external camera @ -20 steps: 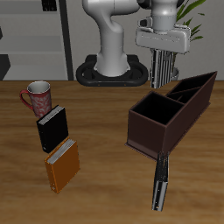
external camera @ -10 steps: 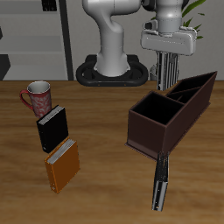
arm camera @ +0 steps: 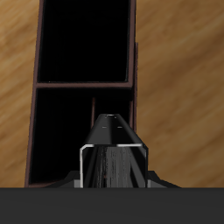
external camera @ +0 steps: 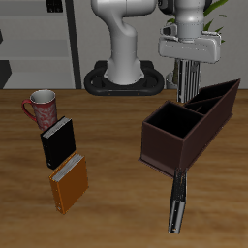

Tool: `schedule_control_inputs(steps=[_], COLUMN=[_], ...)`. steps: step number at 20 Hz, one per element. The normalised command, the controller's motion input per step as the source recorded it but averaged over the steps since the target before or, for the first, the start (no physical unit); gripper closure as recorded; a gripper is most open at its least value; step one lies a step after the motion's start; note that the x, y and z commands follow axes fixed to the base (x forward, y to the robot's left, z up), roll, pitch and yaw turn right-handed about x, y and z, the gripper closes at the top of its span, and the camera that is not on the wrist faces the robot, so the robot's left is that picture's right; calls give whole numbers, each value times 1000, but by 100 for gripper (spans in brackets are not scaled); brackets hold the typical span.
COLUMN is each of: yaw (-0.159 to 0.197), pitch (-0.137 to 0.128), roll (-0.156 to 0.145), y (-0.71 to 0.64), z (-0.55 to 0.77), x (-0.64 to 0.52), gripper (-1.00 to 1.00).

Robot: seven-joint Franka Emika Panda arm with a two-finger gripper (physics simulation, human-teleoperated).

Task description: Place the right striped book into the left desk caddy's front compartment

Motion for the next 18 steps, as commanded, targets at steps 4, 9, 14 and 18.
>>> schedule_control_inputs(steps=[4, 9, 14, 18], yaw=[6, 0, -8, 2], pitch=[-6, 19, 31, 46], roll=[-9, -21, -16, -4], y=[-25, -78, -47, -9], z=[-12, -70, -162, -207], x=[68, 131, 130, 165], gripper=[100, 100, 100, 100])
